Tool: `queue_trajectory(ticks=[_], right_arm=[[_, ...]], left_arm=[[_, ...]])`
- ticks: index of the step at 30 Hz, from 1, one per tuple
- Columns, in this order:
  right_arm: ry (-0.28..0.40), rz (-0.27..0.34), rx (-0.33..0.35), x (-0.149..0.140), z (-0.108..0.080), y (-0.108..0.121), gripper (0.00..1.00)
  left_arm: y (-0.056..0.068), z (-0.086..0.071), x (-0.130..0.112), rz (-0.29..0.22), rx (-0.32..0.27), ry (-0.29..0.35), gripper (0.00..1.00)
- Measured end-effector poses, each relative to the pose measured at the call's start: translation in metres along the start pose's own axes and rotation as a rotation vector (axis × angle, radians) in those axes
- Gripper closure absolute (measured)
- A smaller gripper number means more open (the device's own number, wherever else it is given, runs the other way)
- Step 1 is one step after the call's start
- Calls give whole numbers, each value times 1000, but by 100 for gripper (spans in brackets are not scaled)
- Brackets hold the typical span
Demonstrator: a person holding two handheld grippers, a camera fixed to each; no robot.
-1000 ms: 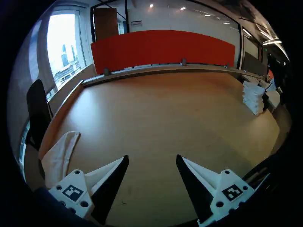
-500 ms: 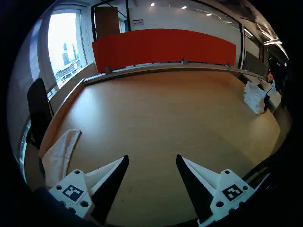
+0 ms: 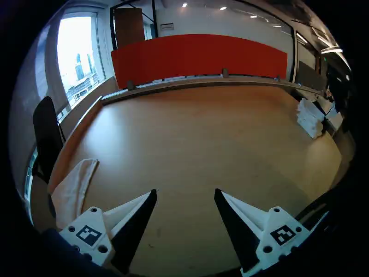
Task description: Fold towel
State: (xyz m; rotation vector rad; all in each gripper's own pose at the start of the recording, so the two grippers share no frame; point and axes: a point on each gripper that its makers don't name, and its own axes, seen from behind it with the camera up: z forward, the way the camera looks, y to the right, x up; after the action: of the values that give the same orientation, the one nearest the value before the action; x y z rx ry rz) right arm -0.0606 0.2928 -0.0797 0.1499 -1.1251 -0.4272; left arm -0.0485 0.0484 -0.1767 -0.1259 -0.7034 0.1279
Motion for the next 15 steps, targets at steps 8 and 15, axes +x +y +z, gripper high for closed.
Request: queue_trajectory(ticks=[8, 15], right_arm=[[1, 6, -7, 0, 0, 1, 90], [5, -4, 14, -1, -4, -6, 57]], left_arm=[[0, -1, 0, 1, -1, -1, 8], [1, -1, -1, -4, -4, -1, 7]])
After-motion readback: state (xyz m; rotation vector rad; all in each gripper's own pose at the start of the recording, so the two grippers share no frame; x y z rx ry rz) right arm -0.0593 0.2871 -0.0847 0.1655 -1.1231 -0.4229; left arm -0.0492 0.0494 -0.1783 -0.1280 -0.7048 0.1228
